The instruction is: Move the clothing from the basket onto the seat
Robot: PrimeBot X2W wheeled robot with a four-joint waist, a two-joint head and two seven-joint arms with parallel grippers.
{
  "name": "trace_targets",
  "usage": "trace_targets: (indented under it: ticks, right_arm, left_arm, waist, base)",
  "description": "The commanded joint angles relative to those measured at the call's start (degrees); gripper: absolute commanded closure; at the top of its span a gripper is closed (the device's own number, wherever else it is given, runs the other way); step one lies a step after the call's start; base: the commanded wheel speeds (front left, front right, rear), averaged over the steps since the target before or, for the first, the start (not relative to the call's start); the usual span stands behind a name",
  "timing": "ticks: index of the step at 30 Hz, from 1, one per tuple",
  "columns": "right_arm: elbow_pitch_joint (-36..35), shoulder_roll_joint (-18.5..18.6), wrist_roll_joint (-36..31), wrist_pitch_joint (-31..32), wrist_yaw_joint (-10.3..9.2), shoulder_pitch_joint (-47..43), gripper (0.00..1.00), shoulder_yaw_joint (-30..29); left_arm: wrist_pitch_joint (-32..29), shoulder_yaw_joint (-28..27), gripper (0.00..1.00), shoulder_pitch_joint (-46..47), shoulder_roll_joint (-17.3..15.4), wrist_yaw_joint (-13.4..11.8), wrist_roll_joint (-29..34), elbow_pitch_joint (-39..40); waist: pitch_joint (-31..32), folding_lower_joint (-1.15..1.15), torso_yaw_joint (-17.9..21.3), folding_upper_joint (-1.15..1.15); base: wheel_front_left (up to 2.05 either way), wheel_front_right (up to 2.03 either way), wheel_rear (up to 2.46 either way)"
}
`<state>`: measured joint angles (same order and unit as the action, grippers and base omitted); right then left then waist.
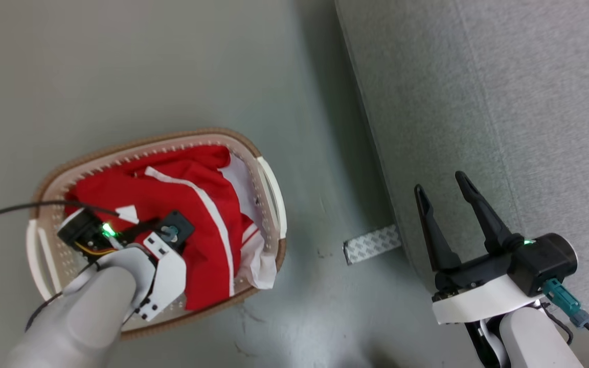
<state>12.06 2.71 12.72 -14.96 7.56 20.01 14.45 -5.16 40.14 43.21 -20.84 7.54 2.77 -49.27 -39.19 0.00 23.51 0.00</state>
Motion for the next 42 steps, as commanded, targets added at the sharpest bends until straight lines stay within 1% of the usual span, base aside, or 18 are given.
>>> trace_targets:
  ticks: [1, 3, 4, 5, 6, 9, 12, 16, 21, 22, 23, 27, 30, 37, 42]
  right_arm:
    - [-0.52, 0.07, 0.33, -0.09, -0.14, 0.97, 0.0, 0.02]
    - [-1.05, 0.07, 0.55, -0.09, -0.14, 1.4, 0.0, -0.32]
    - [-1.26, 0.07, 0.71, -0.09, -0.14, 1.45, 0.0, -0.49]
    - [-1.41, 0.07, 0.73, -0.09, -0.14, 1.53, 0.0, -0.78]
    - [-1.48, 0.07, 0.73, -0.09, -0.14, 1.65, 0.0, -0.98]
    - [-0.9, 0.05, 0.42, -0.09, -0.14, 1.4, 0.0, -2.12]
    - [0.2, 0.12, -0.09, -0.09, -0.14, 0.78, 0.0, -3.61]
    - [1.57, 0.14, -1.69, -0.09, -0.14, -0.89, 0.0, -5.28]
    - [3.17, 0.15, -3.42, -0.09, -0.14, -3.33, 0.0, -6.2]
    - [3.5, 0.16, -3.77, -0.09, -0.14, -3.87, 0.0, -6.22]
    - [3.5, 0.16, -3.77, -0.09, -0.14, -3.87, 0.0, -6.22]
    - [4.81, 0.17, -4.6, -0.09, -0.14, -6.47, 0.0, -6.38]
    - [5.6, 0.16, -5.07, -0.09, -0.14, -8.43, 0.0, -6.2]
    - [7.03, 0.15, -5.41, -0.09, -0.14, -12.11, 0.0, -5.09]
    - [7.34, 0.16, -5.18, -0.09, -0.14, -14.11, 0.0, -4.12]
  left_arm:
    - [-0.26, 0.69, 0.0, 1.05, -0.77, -0.03, -0.97, -0.44]
    - [0.44, 1.47, 0.0, 2.44, -1.02, -0.03, -2.23, -0.55]
    - [0.89, 1.55, 0.12, 3.02, -1.13, -0.03, -2.49, -0.7]
    - [1.49, 1.58, 0.78, 3.45, -0.91, -0.03, -2.63, -0.66]
    - [1.95, 1.34, 1.0, 3.67, -0.61, -0.03, -3.17, -0.93]
    - [4.15, 0.12, 1.0, 4.06, 1.24, -0.45, -5.41, -1.83]
    - [7.42, -0.91, 1.0, 3.2, 3.93, -1.13, -7.33, -2.32]
    - [12.01, -1.83, 1.0, 0.51, 6.55, -1.47, -9.96, -2.15]
    - [14.85, -2.15, 1.0, -3.63, 8.8, -1.12, -13.26, -0.28]
    - [15.13, -2.2, 1.0, -4.39, 8.92, -0.98, -13.61, 0.36]
    - [15.13, -2.2, 1.0, -4.39, 8.92, -0.98, -13.61, 0.36]
    - [15.04, -2.67, 1.0, -7.74, 9.45, -0.69, -16.33, 4.03]
    - [14.46, -3.87, 1.0, -9.97, 9.23, -1.03, -18.2, 8.06]
    - [11.35, -6.42, 1.0, -15.89, 7.54, -3.16, -22.43, 20.09]
    - [8.48, -8.24, 1.0, -20.15, 5.94, -5.48, -24.81, 29.65]
  waist:
    - [-2.94, 0.0, 0.71, 0.0]
    - [-4.57, 0.0, 0.75, 0.0]
    - [-5.17, 0.0, 0.7, 0.0]
    - [-5.73, 0.0, 0.52, 0.0]
    - [-5.97, 0.0, 0.31, 0.0]
    - [-5.36, 0.0, -1.07, 0.0]
    - [-2.32, 0.0, -3.34, 0.0]
    - [4.14, 0.0, -6.65, 0.0]
    - [13.51, 0.0, -10.13, 0.0]
    - [15.14, 0.0, -10.7, 0.0]
    - [15.14, 0.0, -10.7, 0.0]
    - [22.01, 0.0, -12.93, 0.0]
    - [25.99, 0.0, -14.2, 0.0]
    - [33.5, 0.0, -15.39, 0.0]
    - [37.89, 0.0, -15.34, 0.0]
  base:
    - [0.0, 0.0, 0.0]
    - [0.0, 0.0, 0.0]
    - [0.0, 0.0, 0.0]
    - [0.0, 0.0, 0.0]
    - [0.0, 0.0, 0.0]
    - [0.0, 0.0, 0.0]
    - [0.0, 0.0, 0.0]
    - [0.0, 0.0, 0.0]
    - [0.0, 0.0, 0.0]
    - [0.0, 0.0, 0.0]
    - [0.0, 0.0, 0.0]
    - [0.0, 0.0, 0.0]
    - [0.0, 0.0, 0.0]
    - [0.0, 0.0, 0.0]
    - [0.0, 0.0, 0.0]
